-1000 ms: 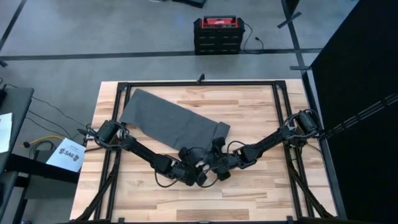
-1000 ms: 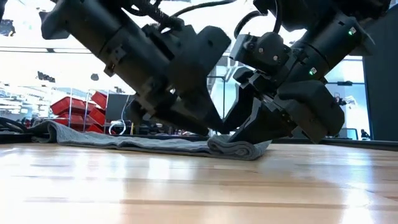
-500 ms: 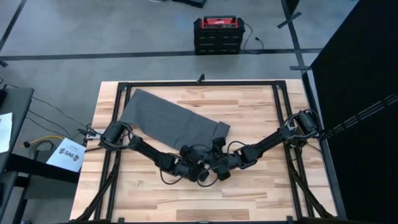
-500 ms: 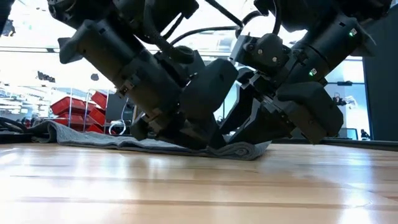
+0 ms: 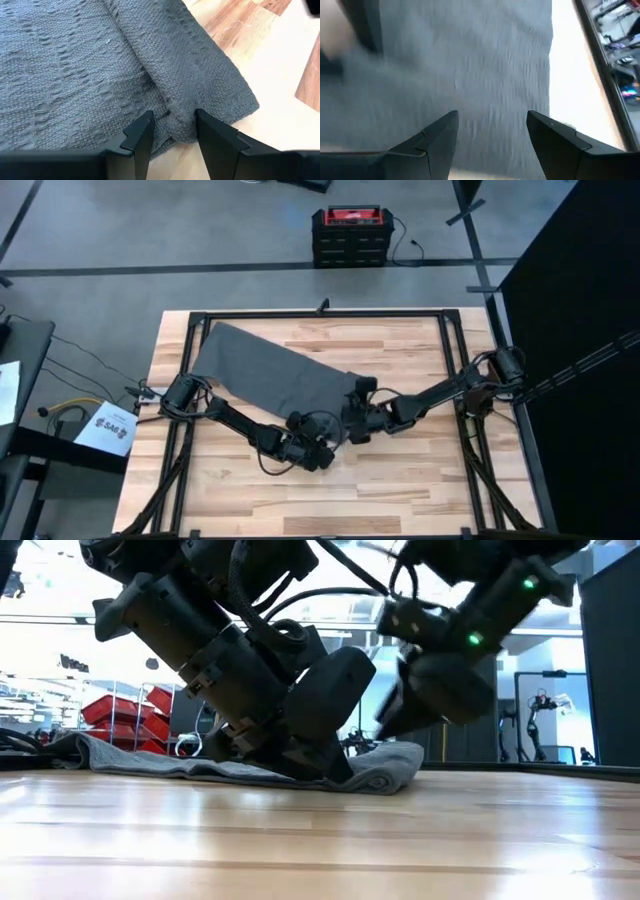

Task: Roll towel
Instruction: Roll the gray towel

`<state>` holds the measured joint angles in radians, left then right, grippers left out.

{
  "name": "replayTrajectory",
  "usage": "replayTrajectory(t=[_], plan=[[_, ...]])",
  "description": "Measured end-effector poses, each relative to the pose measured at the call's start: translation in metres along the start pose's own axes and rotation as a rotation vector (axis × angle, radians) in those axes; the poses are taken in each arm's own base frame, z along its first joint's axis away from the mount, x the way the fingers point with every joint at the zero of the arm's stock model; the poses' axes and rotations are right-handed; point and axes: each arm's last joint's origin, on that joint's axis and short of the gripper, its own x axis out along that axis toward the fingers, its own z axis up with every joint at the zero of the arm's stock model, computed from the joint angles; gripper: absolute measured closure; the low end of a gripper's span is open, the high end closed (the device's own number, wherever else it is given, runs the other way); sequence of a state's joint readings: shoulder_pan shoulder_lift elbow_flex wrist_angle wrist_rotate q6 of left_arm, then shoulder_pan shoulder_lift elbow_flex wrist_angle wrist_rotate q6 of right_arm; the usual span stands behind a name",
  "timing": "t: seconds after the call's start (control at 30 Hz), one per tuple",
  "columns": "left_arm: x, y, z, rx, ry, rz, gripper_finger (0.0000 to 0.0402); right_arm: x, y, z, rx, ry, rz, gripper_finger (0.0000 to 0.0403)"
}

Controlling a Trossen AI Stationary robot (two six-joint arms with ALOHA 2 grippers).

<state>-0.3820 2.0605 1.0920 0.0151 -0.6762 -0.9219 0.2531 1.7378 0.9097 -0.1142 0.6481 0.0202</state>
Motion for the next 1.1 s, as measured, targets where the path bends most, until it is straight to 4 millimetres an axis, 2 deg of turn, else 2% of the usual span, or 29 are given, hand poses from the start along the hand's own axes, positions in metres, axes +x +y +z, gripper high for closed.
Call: replayTrajectory(t=[0.13,0.27,0.37,0.63,0.83,0.97,1.1], plan=[[0.001,0.001,0.001,0.014,0.003,-0.002,0.0268,0.016,0.001,0.005,0.083,-0.051,0.159,0.0177],[0.002,0.001,0.001,0.016,0.007,0.0,0.0268,0.041,-0.001,-0.013,0.104,0.078,0.155,0.0177],[0.002,0.002,0.001,0.015,0.006,0.003,0.0268,0.045,-0.01,-0.018,0.138,0.15,0.136,0.0177],[0.003,0.003,0.0,0.022,0.006,0.011,0.0268,0.027,-0.042,-0.025,0.112,0.26,0.009,0.0177],[0.002,0.002,0.0,0.023,0.007,0.006,0.0268,0.016,-0.07,-0.01,0.197,0.15,-0.023,0.0177],[0.002,0.002,0.0,0.022,0.007,0.005,0.0268,0.034,-0.084,-0.004,0.247,0.065,0.123,0.0177],[0.002,0.002,0.0,0.018,0.009,0.003,0.0268,0.067,-0.092,-0.025,0.268,0.17,0.179,0.0177]])
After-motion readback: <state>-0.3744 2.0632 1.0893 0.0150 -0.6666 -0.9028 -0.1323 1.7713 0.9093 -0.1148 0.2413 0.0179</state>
